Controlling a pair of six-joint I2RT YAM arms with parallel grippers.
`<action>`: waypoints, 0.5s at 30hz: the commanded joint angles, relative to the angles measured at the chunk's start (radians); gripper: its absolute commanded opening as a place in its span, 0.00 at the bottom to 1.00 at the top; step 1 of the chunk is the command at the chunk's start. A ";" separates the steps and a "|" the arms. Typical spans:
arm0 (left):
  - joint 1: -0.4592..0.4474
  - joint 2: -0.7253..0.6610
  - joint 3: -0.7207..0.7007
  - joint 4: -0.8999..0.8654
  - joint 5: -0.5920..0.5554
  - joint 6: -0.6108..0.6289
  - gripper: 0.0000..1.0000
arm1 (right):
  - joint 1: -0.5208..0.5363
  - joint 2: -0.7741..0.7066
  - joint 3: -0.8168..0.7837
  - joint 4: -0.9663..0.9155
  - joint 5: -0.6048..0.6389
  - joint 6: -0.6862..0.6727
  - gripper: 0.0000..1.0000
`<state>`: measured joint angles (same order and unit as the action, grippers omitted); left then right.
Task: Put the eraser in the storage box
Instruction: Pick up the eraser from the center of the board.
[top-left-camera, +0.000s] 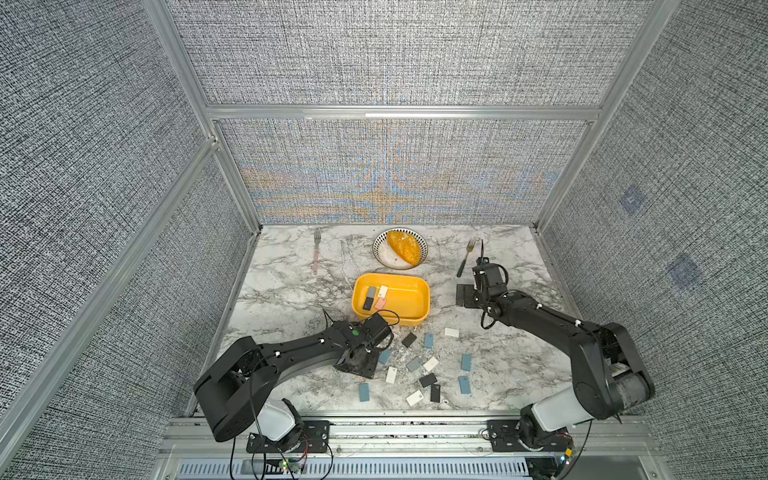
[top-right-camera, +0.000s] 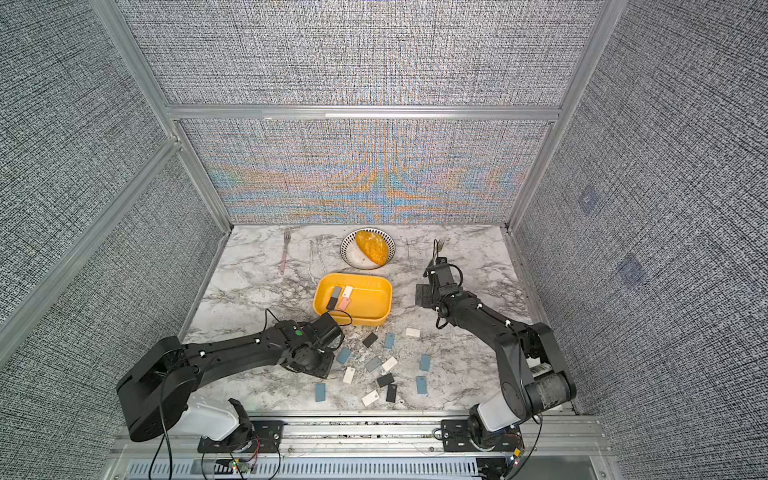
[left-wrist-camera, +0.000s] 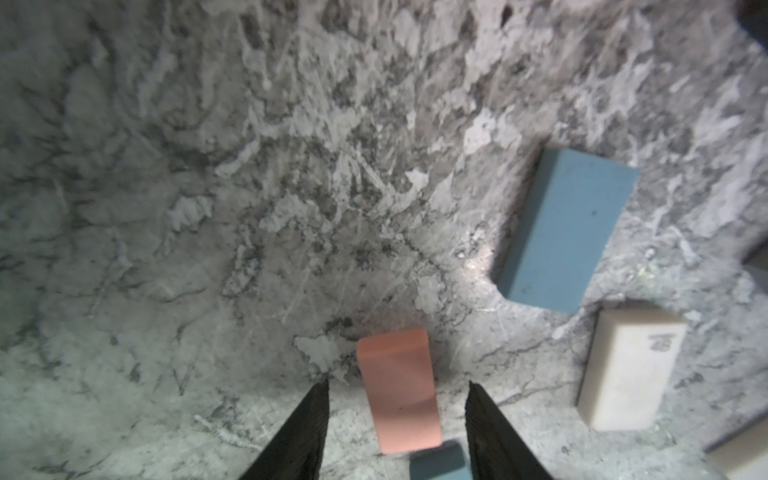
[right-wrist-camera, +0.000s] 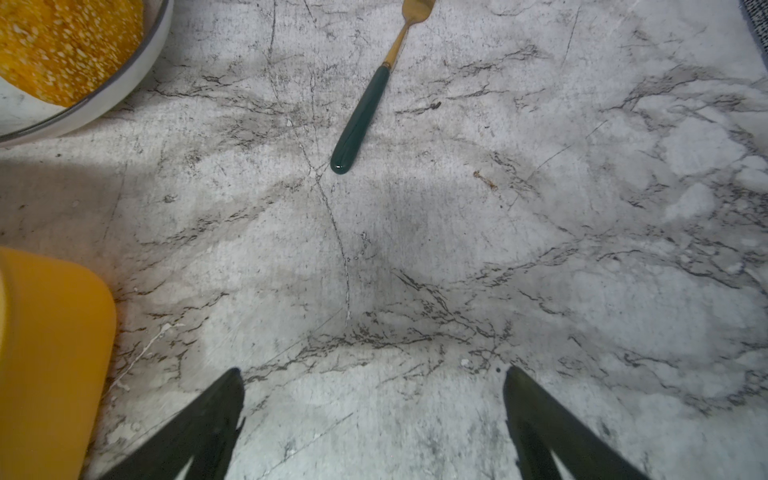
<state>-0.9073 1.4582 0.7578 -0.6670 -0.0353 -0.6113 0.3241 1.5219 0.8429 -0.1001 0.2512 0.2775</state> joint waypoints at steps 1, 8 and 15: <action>0.001 0.002 -0.008 0.012 -0.009 -0.015 0.54 | 0.000 -0.001 -0.001 0.003 0.007 0.006 0.98; -0.001 0.021 -0.015 0.033 0.009 -0.016 0.44 | 0.001 -0.004 -0.002 0.003 0.008 0.006 0.98; -0.002 0.027 -0.010 0.034 0.013 -0.011 0.30 | 0.000 -0.007 -0.006 0.003 0.010 0.008 0.98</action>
<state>-0.9077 1.4834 0.7441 -0.6456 -0.0391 -0.6212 0.3241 1.5219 0.8413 -0.1001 0.2512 0.2779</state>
